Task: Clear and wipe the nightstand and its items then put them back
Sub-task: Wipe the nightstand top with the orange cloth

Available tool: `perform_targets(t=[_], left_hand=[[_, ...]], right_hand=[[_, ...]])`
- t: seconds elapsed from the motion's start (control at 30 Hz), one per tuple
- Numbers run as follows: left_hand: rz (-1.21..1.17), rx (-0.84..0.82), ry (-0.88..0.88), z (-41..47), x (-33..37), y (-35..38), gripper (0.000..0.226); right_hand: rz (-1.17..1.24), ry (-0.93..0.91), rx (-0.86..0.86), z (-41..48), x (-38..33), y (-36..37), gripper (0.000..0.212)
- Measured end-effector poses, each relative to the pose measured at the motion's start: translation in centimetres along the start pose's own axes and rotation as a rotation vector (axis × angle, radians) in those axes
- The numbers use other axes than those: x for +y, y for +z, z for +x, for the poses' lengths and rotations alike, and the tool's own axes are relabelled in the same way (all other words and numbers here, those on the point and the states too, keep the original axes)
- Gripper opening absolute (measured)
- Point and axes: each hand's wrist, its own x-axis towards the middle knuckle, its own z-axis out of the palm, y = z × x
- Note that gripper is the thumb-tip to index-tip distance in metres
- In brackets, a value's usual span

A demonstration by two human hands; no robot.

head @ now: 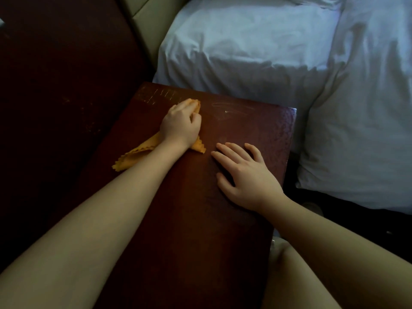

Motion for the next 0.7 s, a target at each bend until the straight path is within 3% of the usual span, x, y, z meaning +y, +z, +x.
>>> perform_targets(t=[0.23,0.53,0.7], left_hand=[[-0.013,-0.143,0.279,-2.7,-2.1,-1.8,0.046],[-0.005,-0.014,0.059,1.2,-0.2,0.3,0.042],[-0.033,-0.055,0.17,0.2,0.7,0.3,0.04]], right_hand=[[0.001,0.001,-0.002,0.0,-0.2,-0.1,0.057],[0.004,0.006,0.002,0.1,-0.3,-0.1,0.056],[0.017,0.003,0.015,0.0,-0.2,0.0,0.056]])
